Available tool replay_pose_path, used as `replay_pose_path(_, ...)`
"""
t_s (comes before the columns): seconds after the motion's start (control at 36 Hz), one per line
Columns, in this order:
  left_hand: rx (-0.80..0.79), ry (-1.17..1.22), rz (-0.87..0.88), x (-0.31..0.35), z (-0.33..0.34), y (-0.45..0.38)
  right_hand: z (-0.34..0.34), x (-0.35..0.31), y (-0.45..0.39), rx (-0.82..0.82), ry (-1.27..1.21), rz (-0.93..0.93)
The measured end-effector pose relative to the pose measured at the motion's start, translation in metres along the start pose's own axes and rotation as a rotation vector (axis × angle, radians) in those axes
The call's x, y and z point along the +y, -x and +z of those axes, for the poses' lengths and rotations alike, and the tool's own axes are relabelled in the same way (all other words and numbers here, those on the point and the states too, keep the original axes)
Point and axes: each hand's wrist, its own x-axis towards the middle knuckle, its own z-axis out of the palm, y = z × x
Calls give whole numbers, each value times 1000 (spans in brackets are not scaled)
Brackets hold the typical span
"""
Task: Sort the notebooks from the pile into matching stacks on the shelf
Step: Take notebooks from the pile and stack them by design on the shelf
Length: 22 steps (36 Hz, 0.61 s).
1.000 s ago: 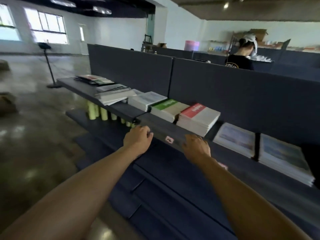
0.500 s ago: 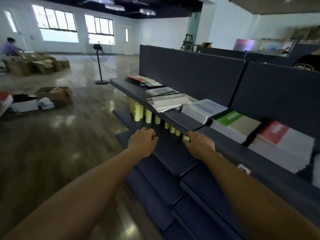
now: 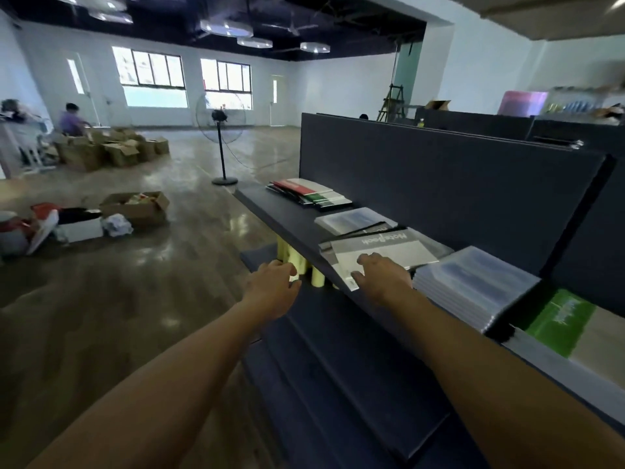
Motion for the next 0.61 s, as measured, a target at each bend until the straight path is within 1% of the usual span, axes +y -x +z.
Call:
replay_pose_path(0.17, -10, -18, 25, -46, -5, -59, 3, -30, -76, 31, 6, 2)
replay_pose_path(0.33, 6, -26, 78, -98, -14, -138, 6, -64, -151, 78, 9, 57)
replay_pose_path(0.47, -14, -36, 143, -135, -18, -193, 10, -89, -200, 59, 4, 130)
replay_pose_path(0.61, -13, -15, 197, -164, -13, -244, 15, -100, -245, 35, 18, 199)
